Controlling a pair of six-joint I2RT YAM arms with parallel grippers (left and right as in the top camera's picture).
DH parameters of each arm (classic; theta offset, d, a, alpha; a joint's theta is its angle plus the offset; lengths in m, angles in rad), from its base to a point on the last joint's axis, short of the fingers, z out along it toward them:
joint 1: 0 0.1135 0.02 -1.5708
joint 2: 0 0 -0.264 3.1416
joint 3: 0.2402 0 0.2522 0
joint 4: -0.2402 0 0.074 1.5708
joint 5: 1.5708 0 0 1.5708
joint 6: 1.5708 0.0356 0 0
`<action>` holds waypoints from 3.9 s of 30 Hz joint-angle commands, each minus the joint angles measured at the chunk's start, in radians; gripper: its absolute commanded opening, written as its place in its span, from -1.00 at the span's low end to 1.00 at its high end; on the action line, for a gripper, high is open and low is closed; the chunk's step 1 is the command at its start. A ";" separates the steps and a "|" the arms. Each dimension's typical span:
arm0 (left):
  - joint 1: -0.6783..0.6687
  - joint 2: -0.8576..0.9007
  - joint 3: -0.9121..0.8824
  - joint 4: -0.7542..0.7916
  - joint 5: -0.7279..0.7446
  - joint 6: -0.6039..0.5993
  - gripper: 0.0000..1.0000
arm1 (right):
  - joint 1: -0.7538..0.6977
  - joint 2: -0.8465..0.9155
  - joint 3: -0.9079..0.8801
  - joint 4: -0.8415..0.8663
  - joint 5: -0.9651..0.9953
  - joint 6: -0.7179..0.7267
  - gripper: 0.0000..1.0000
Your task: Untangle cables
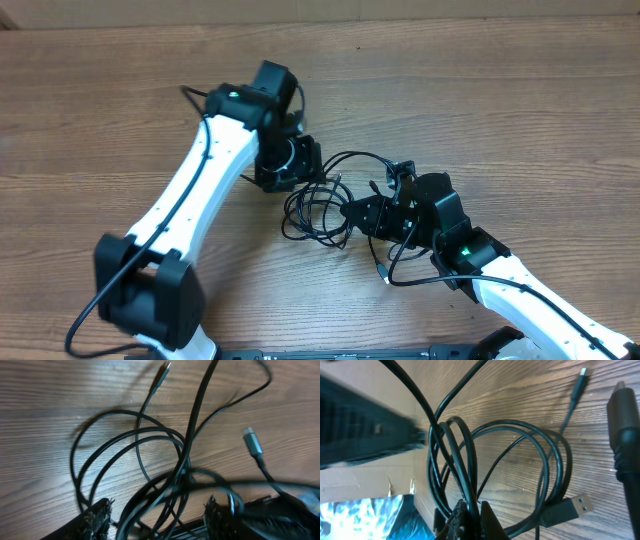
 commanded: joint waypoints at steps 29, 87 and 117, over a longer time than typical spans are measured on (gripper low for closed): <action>-0.056 0.314 -0.004 0.083 -0.368 -0.047 -0.70 | -0.619 -0.158 0.025 0.348 -0.728 0.092 -0.92; -0.024 0.006 0.065 0.105 -0.328 -0.050 0.80 | -0.614 -0.151 0.022 -0.782 -0.811 -0.708 1.00; -0.186 0.034 0.060 0.234 0.077 0.222 0.99 | -0.613 -0.151 0.019 -0.990 -0.431 -1.084 1.00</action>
